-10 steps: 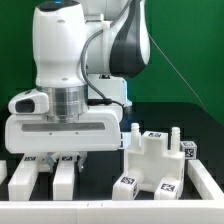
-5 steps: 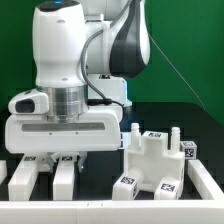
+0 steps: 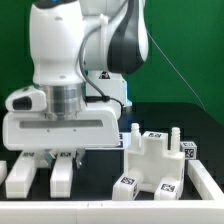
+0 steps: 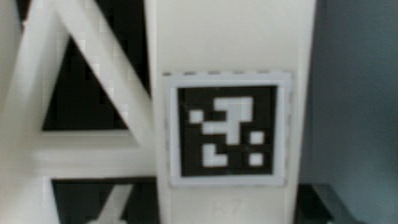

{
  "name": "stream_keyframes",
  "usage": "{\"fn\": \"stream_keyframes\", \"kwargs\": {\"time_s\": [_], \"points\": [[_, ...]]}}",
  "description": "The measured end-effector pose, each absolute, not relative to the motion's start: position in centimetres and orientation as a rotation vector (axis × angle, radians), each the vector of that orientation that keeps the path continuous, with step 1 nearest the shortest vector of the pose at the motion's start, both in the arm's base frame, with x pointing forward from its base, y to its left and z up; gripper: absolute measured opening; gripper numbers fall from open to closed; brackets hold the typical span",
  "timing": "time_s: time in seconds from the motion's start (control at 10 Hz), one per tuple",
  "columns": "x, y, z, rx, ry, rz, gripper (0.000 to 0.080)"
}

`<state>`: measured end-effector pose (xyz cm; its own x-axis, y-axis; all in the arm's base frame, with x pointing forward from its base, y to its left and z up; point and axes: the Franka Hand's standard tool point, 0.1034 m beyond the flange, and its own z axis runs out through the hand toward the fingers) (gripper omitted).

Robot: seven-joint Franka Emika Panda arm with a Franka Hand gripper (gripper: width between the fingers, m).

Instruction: Assemble chair

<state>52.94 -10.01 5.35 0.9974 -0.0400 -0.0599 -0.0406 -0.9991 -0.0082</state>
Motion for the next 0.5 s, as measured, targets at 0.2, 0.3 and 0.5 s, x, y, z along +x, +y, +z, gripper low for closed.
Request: {"fn": "stream_keyframes", "kwargs": {"time_s": [0.2, 0.3, 0.5], "points": [[53.3, -9.3, 9.5, -3.089, 0.131, 0.127, 0.0286], [54.3, -8.7, 11.9, -3.067, 0.143, 0.129, 0.0286], [54.8, -8.5, 12.2, -3.069, 0.144, 0.085, 0.0286]]}}
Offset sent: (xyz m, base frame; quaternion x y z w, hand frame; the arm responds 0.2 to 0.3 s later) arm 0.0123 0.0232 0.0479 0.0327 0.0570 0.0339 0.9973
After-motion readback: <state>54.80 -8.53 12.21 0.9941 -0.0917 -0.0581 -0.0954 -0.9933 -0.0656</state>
